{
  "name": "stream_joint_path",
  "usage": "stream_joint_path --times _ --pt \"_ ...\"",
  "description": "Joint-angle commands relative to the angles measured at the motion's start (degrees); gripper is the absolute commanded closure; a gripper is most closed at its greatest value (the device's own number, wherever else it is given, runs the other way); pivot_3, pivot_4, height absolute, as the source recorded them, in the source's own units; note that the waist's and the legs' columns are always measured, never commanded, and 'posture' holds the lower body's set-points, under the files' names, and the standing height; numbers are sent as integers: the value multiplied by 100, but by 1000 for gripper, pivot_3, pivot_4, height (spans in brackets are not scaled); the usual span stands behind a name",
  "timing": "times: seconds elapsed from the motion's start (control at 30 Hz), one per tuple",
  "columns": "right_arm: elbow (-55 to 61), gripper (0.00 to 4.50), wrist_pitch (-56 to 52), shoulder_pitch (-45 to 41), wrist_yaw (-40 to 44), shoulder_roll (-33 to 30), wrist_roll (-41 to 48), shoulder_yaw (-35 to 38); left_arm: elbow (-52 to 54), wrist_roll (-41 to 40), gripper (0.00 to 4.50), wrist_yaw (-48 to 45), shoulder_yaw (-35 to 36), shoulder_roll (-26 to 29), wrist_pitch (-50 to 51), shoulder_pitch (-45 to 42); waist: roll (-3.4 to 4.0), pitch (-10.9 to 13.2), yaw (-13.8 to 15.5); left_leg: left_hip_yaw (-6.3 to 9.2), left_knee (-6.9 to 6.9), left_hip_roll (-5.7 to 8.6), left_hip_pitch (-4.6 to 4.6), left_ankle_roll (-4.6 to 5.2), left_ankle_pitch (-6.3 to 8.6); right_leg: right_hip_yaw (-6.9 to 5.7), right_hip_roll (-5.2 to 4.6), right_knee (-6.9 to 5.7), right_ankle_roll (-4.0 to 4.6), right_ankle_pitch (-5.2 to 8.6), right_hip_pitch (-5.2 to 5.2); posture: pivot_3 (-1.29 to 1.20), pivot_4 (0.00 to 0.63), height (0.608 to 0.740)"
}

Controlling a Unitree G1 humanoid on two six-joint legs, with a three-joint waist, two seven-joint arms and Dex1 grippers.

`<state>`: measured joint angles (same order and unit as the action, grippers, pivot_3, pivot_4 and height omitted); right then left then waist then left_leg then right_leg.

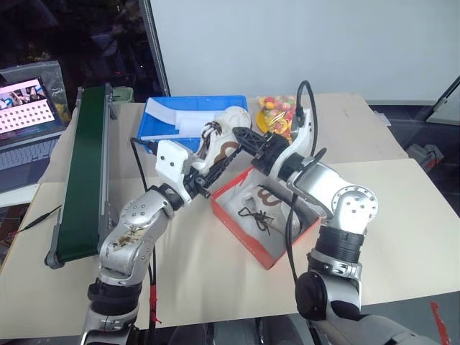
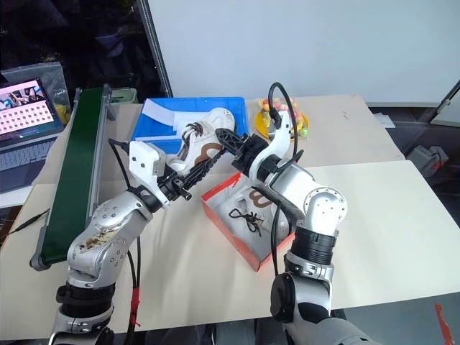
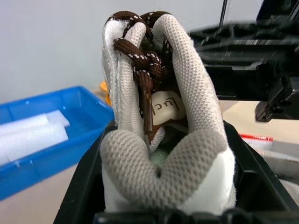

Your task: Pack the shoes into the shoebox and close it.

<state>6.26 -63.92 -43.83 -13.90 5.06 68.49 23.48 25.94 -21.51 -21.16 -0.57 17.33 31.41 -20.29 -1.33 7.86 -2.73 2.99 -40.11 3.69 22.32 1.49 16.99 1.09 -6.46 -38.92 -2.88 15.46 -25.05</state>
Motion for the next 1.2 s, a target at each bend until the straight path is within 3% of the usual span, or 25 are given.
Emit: stream_joint_path --times 0.03,0.33,0.53,0.73,0.87,1.0,1.1,1.2 --pt "211 4144 222 -165 -23 274 501 -209 113 1 2359 -41 -86 9 7 -15 0 0 0 0 0 0 0 0 0 0 0 0 0 0 0 0 150 724" --pt "316 4172 429 -111 -165 201 741 -390 72 144 2359 -59 -218 111 77 -3 0 0 0 -1 0 0 0 0 0 0 1 0 0 0 0 0 150 724" --pt "331 4172 852 -141 -204 138 607 -351 88 256 339 -92 -292 160 -21 45 0 0 3 0 1 0 0 0 0 -1 1 1 0 0 0 0 150 724" --pt "106 4172 1764 -393 -343 -130 136 -77 14 244 339 -70 -200 117 -37 59 1 1 11 0 1 0 0 0 0 -2 2 1 0 0 0 0 150 724" --pt "-246 4172 2240 -664 -263 -788 -651 -47 34 260 339 -45 -218 91 -53 95 2 1 19 -2 -1 4 1 1 0 -1 0 2 0 0 0 0 150 724" --pt "-262 4172 1782 -830 548 -1906 -1460 -844 68 287 339 -81 -215 160 -68 170 4 3 25 -2 5 3 3 3 1 -5 -2 7 0 0 0 0 150 724" --pt "-289 4172 891 -1150 1308 -2741 -1465 -1361 172 171 339 -705 -44 731 -181 434 10 6 -66 -21 12 -4 6 9 4 9 1 20 0 0 -5 0 150 724" --pt "-428 4172 102 -1452 1697 -3116 -1197 -1420 253 -24 339 -1439 147 1371 -346 733 12 7 -138 -27 25 -20 3 9 4 21 12 27 1 0 -8 0 150 724"
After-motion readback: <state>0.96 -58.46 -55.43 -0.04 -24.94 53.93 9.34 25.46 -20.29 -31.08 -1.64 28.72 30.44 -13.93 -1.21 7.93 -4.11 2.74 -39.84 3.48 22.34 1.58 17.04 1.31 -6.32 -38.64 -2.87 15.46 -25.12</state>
